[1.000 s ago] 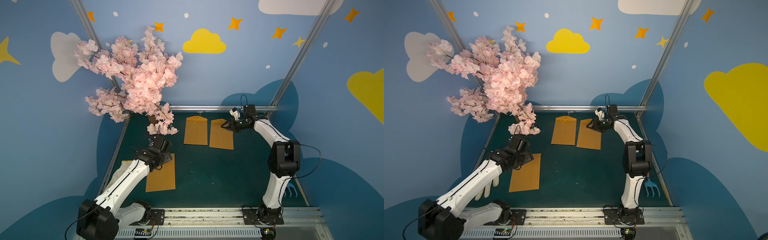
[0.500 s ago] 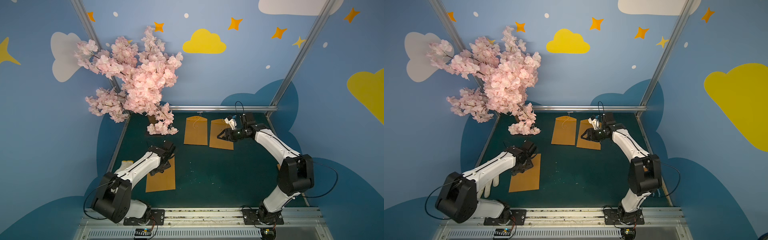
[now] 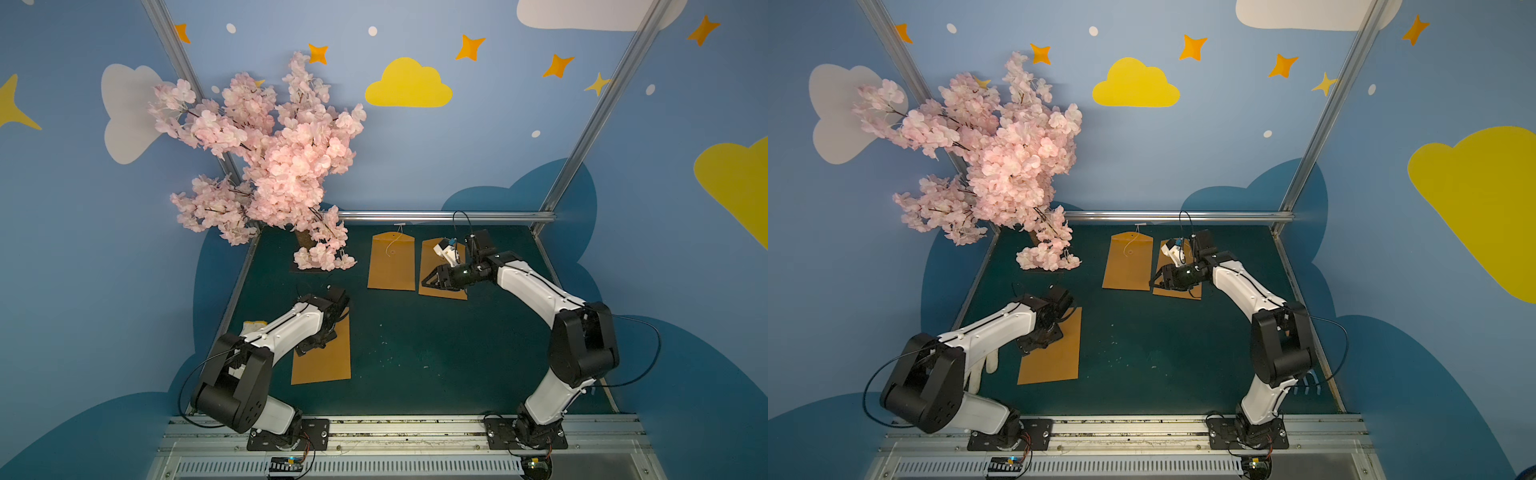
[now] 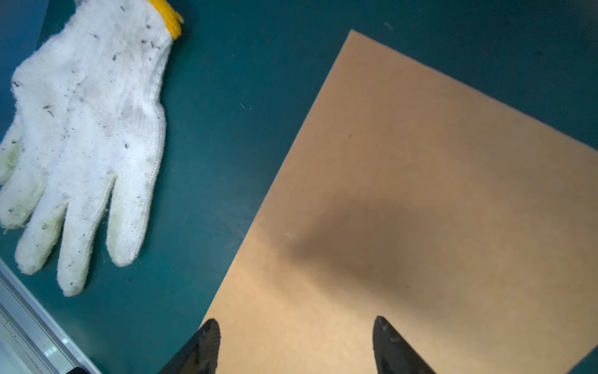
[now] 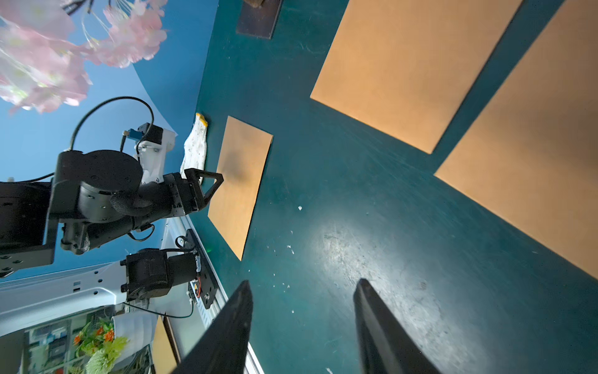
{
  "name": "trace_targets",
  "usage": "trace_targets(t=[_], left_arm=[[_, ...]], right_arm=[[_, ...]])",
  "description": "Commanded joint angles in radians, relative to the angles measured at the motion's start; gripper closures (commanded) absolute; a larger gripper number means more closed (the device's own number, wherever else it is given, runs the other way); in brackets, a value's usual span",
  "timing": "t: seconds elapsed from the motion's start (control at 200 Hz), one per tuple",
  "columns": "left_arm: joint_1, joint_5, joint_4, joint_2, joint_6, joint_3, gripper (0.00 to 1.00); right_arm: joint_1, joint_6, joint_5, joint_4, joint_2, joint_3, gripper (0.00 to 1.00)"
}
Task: Open the file bag
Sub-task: Pick up the file bag from the center of the board.
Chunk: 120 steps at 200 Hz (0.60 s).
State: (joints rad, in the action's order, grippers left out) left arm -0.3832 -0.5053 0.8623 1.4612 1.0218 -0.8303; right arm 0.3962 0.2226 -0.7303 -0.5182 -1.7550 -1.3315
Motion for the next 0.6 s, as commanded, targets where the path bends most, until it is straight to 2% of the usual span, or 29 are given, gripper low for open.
trace_targets(t=[0.0,0.09,0.255,0.466,0.596], left_arm=[[0.020,-0.034,0.025,-0.039,0.034,0.014,0.26],[0.049,-0.039,0.023,-0.071,0.030,0.039,0.26],[0.110,0.028,-0.124,-0.124,-0.005,0.124,0.26],[0.192,0.079,-0.261,-0.163,-0.024,0.193,0.26],[0.267,0.157,-0.371,-0.164,-0.069,0.234,0.26]], right_arm=[[0.051,0.039,-0.035,0.048,-0.059,0.025,0.49],[0.093,0.056,-0.031,0.068,-0.089,0.021,0.49],[0.144,0.080,-0.028,0.078,-0.122,-0.006,0.50],[0.161,0.069,-0.032,0.049,-0.140,-0.032,0.50],[0.168,0.069,-0.027,0.042,-0.146,-0.040,0.50]])
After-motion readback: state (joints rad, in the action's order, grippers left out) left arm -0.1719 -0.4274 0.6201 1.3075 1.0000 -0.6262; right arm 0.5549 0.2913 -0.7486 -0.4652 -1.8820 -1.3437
